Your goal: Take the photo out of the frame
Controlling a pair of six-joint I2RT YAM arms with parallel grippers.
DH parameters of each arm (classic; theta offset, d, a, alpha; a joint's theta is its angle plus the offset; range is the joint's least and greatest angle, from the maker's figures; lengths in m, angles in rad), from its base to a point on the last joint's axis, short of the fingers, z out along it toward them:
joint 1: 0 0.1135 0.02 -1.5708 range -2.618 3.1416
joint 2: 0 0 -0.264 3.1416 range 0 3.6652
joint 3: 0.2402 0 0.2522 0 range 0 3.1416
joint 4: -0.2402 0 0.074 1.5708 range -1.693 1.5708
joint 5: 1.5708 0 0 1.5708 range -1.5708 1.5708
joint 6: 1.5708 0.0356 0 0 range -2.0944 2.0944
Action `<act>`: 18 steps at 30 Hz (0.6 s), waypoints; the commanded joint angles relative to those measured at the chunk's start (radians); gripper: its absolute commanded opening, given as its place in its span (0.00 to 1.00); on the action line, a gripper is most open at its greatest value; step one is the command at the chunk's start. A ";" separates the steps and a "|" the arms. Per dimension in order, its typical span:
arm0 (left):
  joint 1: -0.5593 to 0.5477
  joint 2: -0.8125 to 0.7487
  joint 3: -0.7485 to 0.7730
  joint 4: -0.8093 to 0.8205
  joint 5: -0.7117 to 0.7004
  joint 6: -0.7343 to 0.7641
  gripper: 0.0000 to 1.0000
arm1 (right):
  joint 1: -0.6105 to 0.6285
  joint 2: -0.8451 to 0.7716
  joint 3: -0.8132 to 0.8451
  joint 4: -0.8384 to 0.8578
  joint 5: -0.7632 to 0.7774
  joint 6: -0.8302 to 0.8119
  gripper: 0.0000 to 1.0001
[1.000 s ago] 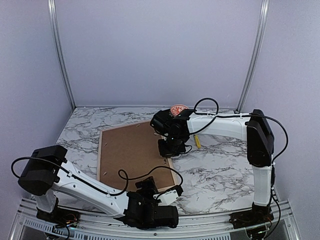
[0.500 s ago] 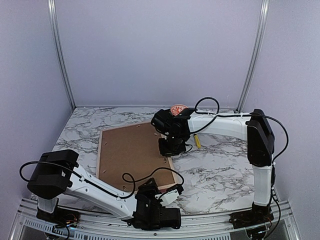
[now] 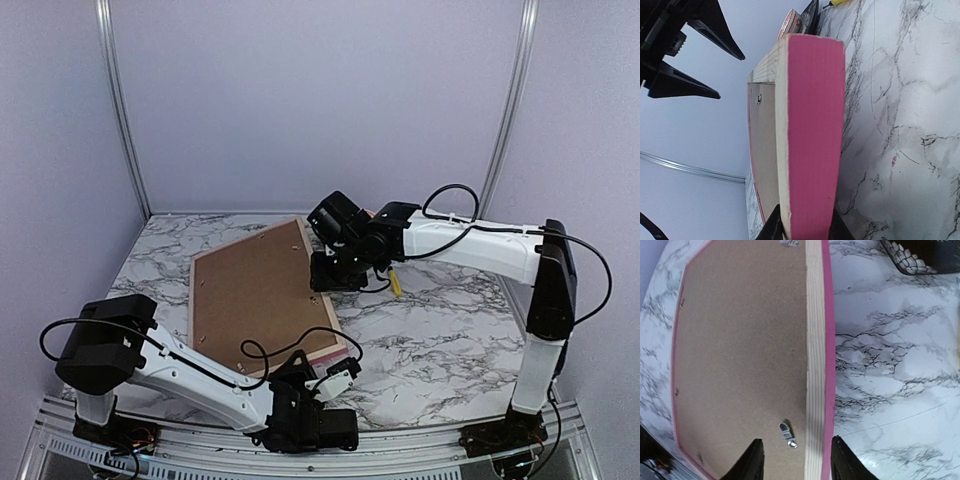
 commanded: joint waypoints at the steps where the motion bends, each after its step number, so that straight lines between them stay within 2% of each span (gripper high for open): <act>1: 0.043 -0.091 -0.008 0.054 -0.118 -0.123 0.06 | 0.011 -0.108 -0.024 0.144 -0.026 -0.048 0.54; 4: 0.067 -0.153 -0.029 0.083 -0.135 -0.138 0.00 | 0.011 -0.167 -0.038 0.195 -0.024 -0.087 0.62; 9: 0.121 -0.308 -0.095 0.211 -0.138 -0.140 0.00 | 0.000 -0.277 -0.100 0.292 0.047 -0.141 0.66; 15: 0.208 -0.599 -0.299 0.594 -0.004 -0.085 0.00 | -0.075 -0.417 -0.288 0.490 0.012 -0.173 0.67; 18: 0.269 -0.730 -0.376 0.634 0.091 -0.217 0.00 | -0.095 -0.441 -0.331 0.527 0.002 -0.189 0.67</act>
